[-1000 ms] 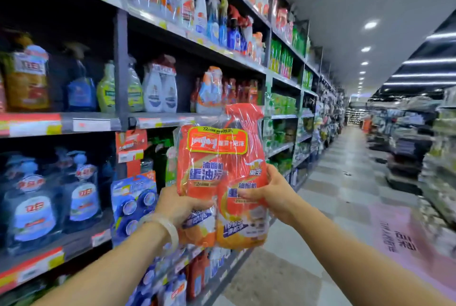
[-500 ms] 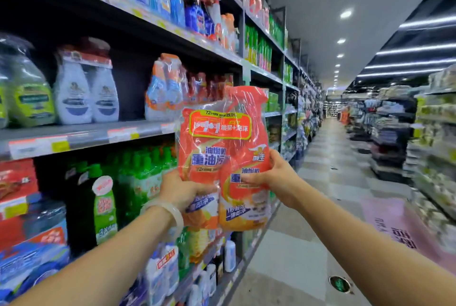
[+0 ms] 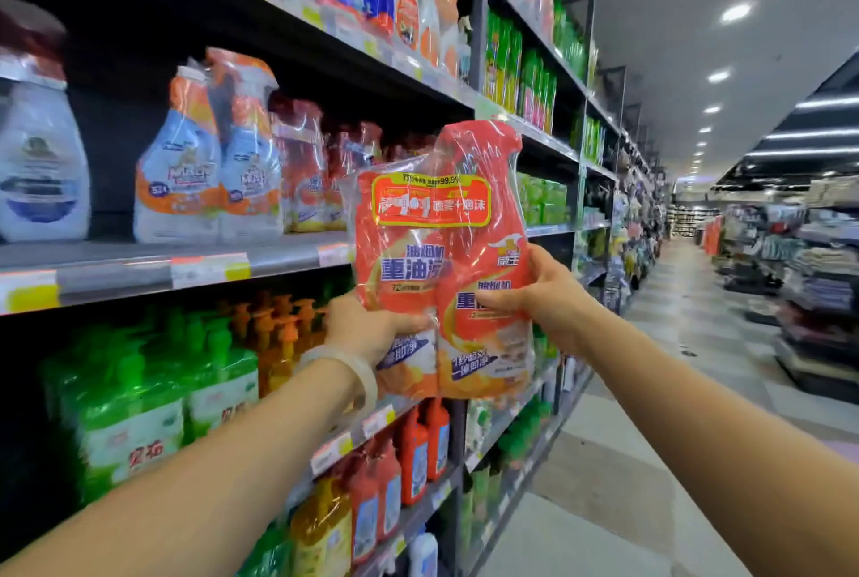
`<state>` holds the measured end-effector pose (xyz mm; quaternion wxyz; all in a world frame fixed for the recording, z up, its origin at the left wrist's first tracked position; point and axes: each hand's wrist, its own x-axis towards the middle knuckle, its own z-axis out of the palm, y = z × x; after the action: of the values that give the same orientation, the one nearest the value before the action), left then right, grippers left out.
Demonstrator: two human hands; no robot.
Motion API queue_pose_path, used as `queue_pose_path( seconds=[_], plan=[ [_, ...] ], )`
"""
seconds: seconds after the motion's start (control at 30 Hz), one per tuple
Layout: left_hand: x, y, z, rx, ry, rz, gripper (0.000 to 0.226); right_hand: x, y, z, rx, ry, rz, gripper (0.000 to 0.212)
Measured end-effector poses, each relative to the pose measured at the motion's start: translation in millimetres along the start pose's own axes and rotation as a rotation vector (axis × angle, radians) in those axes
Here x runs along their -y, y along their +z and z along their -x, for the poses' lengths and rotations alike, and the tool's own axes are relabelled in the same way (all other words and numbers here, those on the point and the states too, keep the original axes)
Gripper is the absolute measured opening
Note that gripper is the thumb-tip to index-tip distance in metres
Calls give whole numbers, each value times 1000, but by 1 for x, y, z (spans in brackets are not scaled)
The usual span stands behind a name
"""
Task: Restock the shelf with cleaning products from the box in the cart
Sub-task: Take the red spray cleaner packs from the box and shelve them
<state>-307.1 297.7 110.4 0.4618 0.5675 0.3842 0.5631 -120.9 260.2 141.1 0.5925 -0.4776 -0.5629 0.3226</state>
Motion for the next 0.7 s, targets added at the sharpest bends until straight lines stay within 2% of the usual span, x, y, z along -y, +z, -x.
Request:
queue_pose_path(
  seconds=[0.3, 0.37, 0.43, 0.5, 0.63, 0.7],
  plan=[
    [36, 83, -126, -42, 27, -16, 28, -69, -62, -149, -17, -16, -21, 62],
    [35, 97, -173, -35, 56, -20, 19, -70, -75, -193, -8, -52, -10, 69],
    [25, 112, -220, -32, 87, -14, 19, -61, -88, -241, 2, -98, 17, 59],
    [15, 126, -263, -59, 169, -16, 21, -51, -99, -288, 3, -187, 27, 51],
    [-5, 148, -335, -107, 338, -67, 23, -44, -112, -372, -2, -327, 3, 65],
    [-7, 156, -368, -132, 403, -80, 34, -47, -118, -409, 14, -354, -3, 65]
  ],
)
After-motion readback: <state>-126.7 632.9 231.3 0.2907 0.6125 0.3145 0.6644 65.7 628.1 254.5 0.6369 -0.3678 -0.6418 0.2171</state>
